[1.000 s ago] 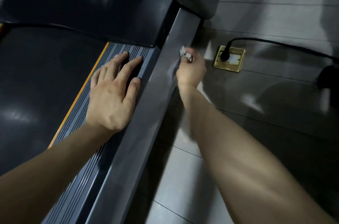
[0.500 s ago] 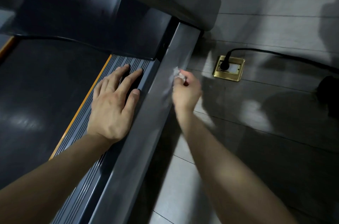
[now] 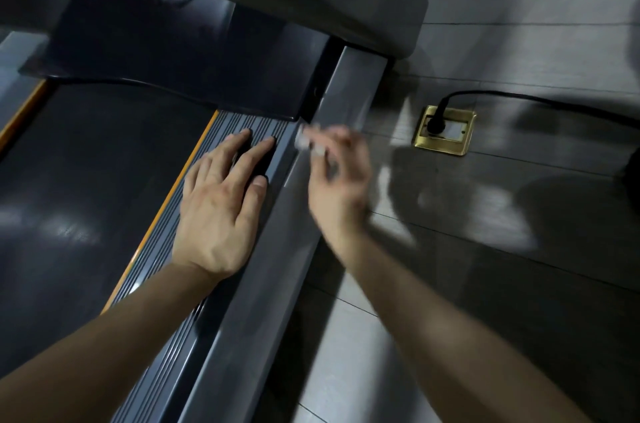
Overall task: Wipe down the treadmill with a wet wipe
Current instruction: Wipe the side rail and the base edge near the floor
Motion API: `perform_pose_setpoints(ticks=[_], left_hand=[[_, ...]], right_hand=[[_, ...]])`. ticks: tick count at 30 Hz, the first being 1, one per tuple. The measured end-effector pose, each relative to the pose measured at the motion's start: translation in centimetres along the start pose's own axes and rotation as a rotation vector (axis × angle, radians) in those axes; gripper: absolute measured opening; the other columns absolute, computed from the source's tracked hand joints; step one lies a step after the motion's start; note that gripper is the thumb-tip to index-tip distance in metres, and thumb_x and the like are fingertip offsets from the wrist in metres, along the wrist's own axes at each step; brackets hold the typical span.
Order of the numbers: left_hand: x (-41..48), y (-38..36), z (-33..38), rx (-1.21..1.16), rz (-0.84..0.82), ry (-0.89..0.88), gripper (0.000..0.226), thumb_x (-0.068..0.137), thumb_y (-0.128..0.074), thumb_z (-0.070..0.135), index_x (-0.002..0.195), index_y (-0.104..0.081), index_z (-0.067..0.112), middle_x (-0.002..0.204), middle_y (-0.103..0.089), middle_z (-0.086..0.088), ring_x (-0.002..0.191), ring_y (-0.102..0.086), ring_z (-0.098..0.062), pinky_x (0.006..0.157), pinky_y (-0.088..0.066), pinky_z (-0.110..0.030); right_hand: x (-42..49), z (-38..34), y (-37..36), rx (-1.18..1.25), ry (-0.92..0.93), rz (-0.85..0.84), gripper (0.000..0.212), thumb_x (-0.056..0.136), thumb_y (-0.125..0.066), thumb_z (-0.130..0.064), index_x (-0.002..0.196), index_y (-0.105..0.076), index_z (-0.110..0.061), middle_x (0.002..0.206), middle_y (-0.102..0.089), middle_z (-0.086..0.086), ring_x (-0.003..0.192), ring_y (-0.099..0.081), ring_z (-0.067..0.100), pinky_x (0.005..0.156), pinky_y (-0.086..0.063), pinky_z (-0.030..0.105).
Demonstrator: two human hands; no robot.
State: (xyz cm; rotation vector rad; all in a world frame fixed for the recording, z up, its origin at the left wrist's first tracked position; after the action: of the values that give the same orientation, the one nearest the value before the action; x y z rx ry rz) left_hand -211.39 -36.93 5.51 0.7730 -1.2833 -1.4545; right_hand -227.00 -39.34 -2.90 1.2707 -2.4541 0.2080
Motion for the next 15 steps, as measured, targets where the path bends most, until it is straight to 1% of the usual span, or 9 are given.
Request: perform_pose_setpoints(ticks=[1, 3, 5, 6, 8, 9, 11, 13, 15], left_hand=[[0.0, 0.0, 0.0, -0.002, -0.001, 0.003, 0.052, 0.109, -0.037, 0.039, 0.161, -0.043, 0.039, 0.168, -0.036, 0.009, 0.155, -0.034, -0.02, 0.127, -0.023, -0.05], [0.1, -0.1, 0.0, -0.003, -0.007, 0.011, 0.052, 0.109, -0.036, 0.039, 0.161, -0.042, 0.039, 0.168, -0.035, 0.01, 0.156, -0.032, -0.018, 0.128, -0.022, -0.05], [0.1, -0.1, 0.0, -0.001, -0.011, 0.013, 0.052, 0.11, -0.036, 0.039, 0.161, -0.041, 0.04, 0.169, -0.034, 0.01, 0.156, -0.031, -0.018, 0.128, -0.021, -0.05], [0.0, -0.1, -0.1, 0.003, -0.012, 0.011, 0.052, 0.11, -0.036, 0.039, 0.161, -0.041, 0.04, 0.169, -0.034, 0.01, 0.156, -0.032, -0.018, 0.128, -0.021, -0.05], [0.1, 0.0, -0.1, 0.014, -0.012, 0.004, 0.052, 0.11, -0.036, 0.039, 0.161, -0.041, 0.04, 0.168, -0.034, 0.009, 0.156, -0.032, -0.019, 0.127, -0.022, -0.049], [0.1, -0.1, -0.1, 0.018, -0.016, 0.004, 0.052, 0.109, -0.036, 0.039, 0.162, -0.04, 0.04, 0.169, -0.034, 0.009, 0.156, -0.032, -0.019, 0.127, -0.022, -0.048], [0.1, -0.1, 0.0, 0.021, -0.022, 0.01, 0.053, 0.109, -0.036, 0.039, 0.162, -0.039, 0.041, 0.169, -0.033, 0.011, 0.156, -0.031, -0.018, 0.128, -0.02, -0.045], [0.0, -0.1, 0.0, 0.017, -0.017, 0.011, 0.053, 0.109, -0.036, 0.04, 0.162, -0.04, 0.041, 0.169, -0.034, 0.011, 0.156, -0.031, -0.018, 0.128, -0.02, -0.045], [0.1, -0.1, -0.1, 0.007, -0.015, 0.013, 0.052, 0.109, -0.036, 0.04, 0.161, -0.041, 0.04, 0.168, -0.035, 0.01, 0.156, -0.032, -0.019, 0.128, -0.021, -0.047]], right_hand=[[3.1, 0.7, -1.1, 0.001, -0.051, 0.079, 0.02, 0.095, -0.071, 0.001, 0.103, -0.084, -0.011, 0.105, -0.064, 0.008, 0.09, -0.067, 0.015, 0.08, -0.056, 0.03], [9.0, 1.6, -2.1, -0.02, -0.173, 0.181, 0.017, 0.095, -0.072, -0.006, 0.099, -0.085, -0.015, 0.098, -0.061, -0.002, 0.078, -0.061, -0.002, 0.07, -0.05, 0.016], [11.1, 2.7, -2.1, -0.041, -0.201, 0.201, 0.019, 0.095, -0.071, -0.007, 0.1, -0.086, -0.017, 0.098, -0.06, -0.005, 0.076, -0.058, -0.006, 0.069, -0.042, 0.006], [10.4, 2.7, -1.9, -0.042, -0.207, 0.171, 0.019, 0.096, -0.07, -0.009, 0.101, -0.085, -0.018, 0.099, -0.06, -0.005, 0.078, -0.059, -0.003, 0.072, -0.044, 0.007], [6.2, 2.0, -0.9, 0.008, -0.204, 0.037, 0.018, 0.098, -0.069, -0.008, 0.104, -0.083, -0.016, 0.104, -0.063, -0.002, 0.089, -0.06, -0.001, 0.083, -0.054, 0.024], [3.4, 1.6, -0.2, 0.032, -0.146, -0.02, 0.021, 0.097, -0.069, -0.002, 0.107, -0.083, -0.015, 0.106, -0.064, 0.002, 0.095, -0.059, -0.002, 0.087, -0.055, 0.028], [-0.8, 0.5, 1.0, 0.02, 0.008, -0.059, 0.033, 0.092, -0.071, 0.009, 0.112, -0.082, -0.014, 0.107, -0.064, 0.006, 0.098, -0.059, -0.001, 0.087, -0.052, 0.019], [0.7, -0.3, 0.8, 0.038, 0.0, -0.018, 0.033, 0.091, -0.071, 0.007, 0.111, -0.082, -0.017, 0.104, -0.066, 0.002, 0.094, -0.063, 0.006, 0.084, -0.051, 0.018], [5.3, -0.1, -0.6, 0.046, -0.182, 0.108, 0.021, 0.094, -0.073, -0.006, 0.106, -0.078, -0.022, 0.099, -0.07, -0.007, 0.091, -0.069, 0.012, 0.08, -0.055, 0.024]])
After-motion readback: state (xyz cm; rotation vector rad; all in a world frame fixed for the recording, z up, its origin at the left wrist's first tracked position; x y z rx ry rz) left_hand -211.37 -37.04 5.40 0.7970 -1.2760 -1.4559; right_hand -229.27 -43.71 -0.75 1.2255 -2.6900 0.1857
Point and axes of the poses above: each hand's wrist, its own x-axis towards the middle knuckle, its own y-axis out of the back of the hand, z = x × y, the point moved 1 cm from there along x, towards the middle knuckle
